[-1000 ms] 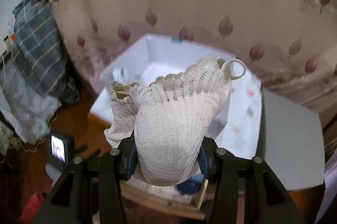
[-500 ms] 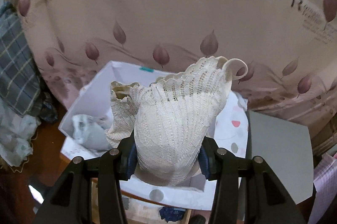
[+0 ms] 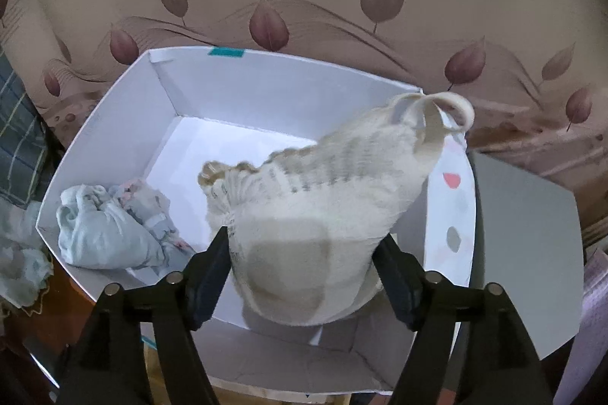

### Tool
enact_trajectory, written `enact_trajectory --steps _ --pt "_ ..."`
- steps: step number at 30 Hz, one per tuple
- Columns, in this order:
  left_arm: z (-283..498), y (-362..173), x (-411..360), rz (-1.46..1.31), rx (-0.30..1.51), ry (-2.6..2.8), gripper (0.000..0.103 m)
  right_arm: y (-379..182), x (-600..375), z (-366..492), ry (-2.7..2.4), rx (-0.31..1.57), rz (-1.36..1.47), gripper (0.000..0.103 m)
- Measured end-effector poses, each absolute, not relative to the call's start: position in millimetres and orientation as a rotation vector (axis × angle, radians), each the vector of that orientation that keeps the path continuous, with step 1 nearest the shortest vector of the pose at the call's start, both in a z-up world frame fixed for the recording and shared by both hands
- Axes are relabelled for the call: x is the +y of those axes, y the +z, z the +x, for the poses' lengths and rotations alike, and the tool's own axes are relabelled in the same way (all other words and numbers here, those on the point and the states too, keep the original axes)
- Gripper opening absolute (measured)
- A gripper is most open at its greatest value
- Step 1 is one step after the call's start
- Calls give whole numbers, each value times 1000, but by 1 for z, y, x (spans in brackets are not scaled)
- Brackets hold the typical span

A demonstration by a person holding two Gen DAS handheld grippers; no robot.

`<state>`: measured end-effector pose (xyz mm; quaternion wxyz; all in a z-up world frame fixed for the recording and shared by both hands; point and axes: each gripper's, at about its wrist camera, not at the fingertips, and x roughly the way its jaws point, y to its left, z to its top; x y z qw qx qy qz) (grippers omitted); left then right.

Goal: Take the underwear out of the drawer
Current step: 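Carry the cream lace underwear into the white box and open the right tool, then reach the right tool into the drawer and grasp the dark blue sparkly underwear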

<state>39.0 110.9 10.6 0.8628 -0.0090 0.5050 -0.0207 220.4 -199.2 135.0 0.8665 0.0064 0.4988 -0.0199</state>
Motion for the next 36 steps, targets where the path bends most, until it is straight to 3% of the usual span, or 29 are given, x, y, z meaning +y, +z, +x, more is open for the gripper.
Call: enact_trajectory --steps 12,19,24,36 --pt "41 4 109 7 1081 -36 50 189 -200 165 40 943 2 78" --pt "39 3 106 23 1088 -54 50 178 -190 101 162 1003 -79 81" --pt "36 2 100 46 1091 -75 50 137 -192 61 194 1093 -126 81" --pt "36 -3 94 41 1128 -124 50 -36 -198 40 246 1400 -103 81"
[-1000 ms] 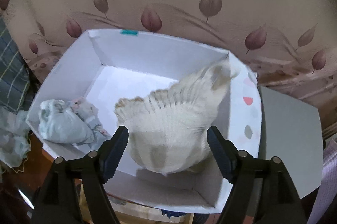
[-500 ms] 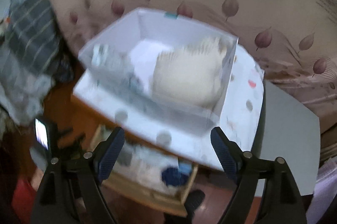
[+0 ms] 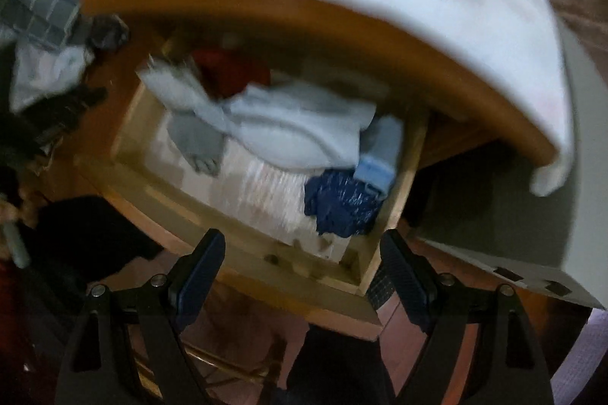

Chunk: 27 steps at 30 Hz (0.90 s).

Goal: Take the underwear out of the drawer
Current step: 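Reach the right tool into the drawer and grasp the dark blue sparkly underwear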

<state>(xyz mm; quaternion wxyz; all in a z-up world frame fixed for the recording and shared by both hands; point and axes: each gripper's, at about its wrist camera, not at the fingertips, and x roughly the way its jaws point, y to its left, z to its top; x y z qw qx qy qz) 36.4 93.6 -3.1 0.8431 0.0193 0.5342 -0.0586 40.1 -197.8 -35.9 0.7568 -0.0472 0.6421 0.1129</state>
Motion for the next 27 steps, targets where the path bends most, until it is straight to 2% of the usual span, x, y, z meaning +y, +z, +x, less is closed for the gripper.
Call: enact_trajectory --steps 4,8,13,27 --pt "37 -5 94 45 1132 -115 50 -76 -197 50 243 1450 -117 80" --pt "38 -9 92 49 1155 -122 50 -102 -196 58 252 1483 -153 73" --pt "38 -14 86 78 1171 -125 50 -130 -192 67 270 1509 -218 73" --pt "43 -23 84 92 1205 -105 50 -173 -196 91 272 1561 -292 73"
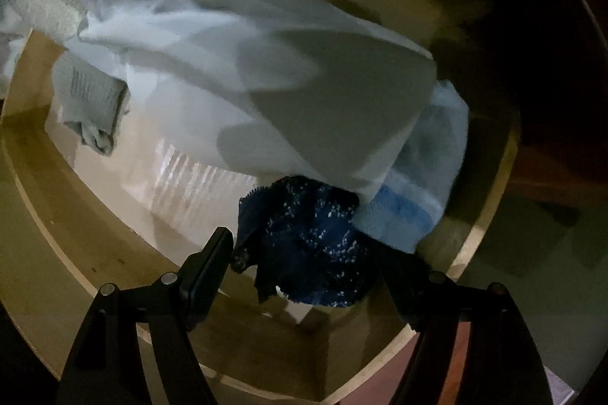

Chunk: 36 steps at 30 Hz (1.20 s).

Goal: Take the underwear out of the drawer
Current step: 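Reach the right tool into the drawer and grasp the dark blue sparkly underwear, then grasp the grey honeycomb underwear with the left tool while the right tool holds the blue underwear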

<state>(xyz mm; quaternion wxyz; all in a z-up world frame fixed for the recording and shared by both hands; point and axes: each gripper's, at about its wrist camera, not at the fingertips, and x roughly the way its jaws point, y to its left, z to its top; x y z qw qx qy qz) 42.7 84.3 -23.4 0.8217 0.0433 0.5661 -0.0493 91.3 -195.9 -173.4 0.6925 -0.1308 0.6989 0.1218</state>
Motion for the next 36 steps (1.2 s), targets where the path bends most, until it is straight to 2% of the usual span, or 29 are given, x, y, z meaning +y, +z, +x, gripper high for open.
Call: enact_trajectory --steps 8,17,20,25,36 --pt "43 -30 82 119 1224 -107 50 -190 -186 99 297 1604 -419 71" --pt "45 -35 81 126 1245 -105 50 -191 -183 96 277 1615 -464 37" --pt "47 -36 81 124 1251 -108 50 -185 -182 93 269 1628 -439 32" --pt "47 -38 81 127 1255 -106 50 -174 -193 90 252 1622 -319 31" --pt "45 -42 74 179 1247 -99 50 -120 -222 66 184 1475 -22 30"
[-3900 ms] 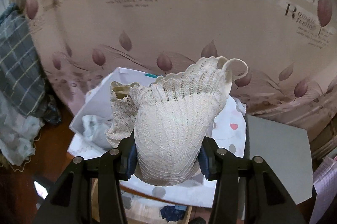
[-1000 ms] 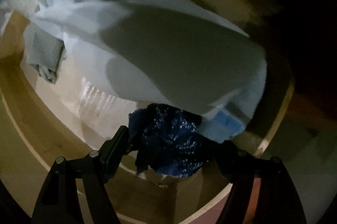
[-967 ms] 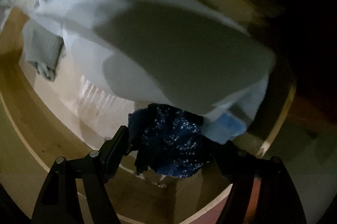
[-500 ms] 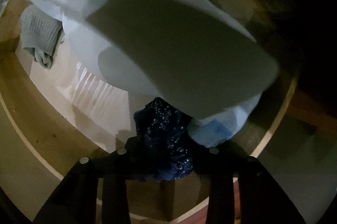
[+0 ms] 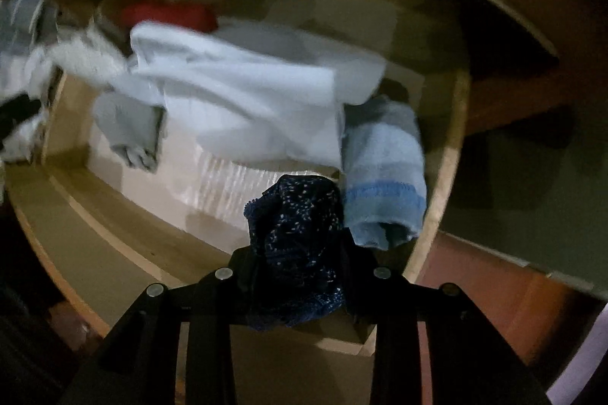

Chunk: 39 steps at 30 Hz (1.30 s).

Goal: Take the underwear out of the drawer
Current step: 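Grasp the grey honeycomb underwear with the left tool while the right tool holds the blue underwear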

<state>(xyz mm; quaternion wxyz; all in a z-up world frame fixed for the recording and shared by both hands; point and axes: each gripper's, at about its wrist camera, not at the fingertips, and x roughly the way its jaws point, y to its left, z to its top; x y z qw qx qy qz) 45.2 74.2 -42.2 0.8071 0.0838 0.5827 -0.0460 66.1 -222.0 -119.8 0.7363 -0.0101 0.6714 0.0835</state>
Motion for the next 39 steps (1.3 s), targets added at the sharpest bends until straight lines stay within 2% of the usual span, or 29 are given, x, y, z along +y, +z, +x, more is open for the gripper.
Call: enact_trajectory --steps 5,11,16,39 --pt "42 -39 71 211 1220 -103 50 -99 -236 50 122 1391 92 29" --pt "35 -26 59 280 1144 -179 50 -96 -239 35 83 1283 185 29" --pt "36 -18 44 331 1086 -295 50 -98 -243 32 84 1264 253 29" --pt "85 -68 15 463 1173 -458 51 -106 -241 32 115 1265 301 29"
